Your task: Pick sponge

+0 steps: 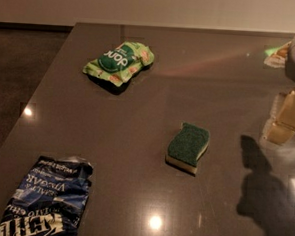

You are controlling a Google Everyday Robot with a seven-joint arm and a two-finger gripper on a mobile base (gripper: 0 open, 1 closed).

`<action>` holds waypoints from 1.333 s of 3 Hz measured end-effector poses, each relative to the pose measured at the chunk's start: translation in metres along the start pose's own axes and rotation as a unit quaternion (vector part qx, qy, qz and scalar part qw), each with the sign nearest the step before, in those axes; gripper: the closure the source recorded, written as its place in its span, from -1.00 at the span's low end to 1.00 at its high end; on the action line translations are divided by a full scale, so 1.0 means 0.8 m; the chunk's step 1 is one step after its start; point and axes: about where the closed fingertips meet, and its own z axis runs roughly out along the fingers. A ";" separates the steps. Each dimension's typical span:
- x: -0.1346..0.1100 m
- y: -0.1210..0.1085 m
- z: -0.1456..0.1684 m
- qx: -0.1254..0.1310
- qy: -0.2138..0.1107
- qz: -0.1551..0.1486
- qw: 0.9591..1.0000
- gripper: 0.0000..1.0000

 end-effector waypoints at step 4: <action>-0.052 0.025 0.080 -0.060 -0.062 -0.070 0.994 -1.00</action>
Offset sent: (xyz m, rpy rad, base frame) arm 0.0028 0.0241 -0.0278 0.0616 0.0509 0.1162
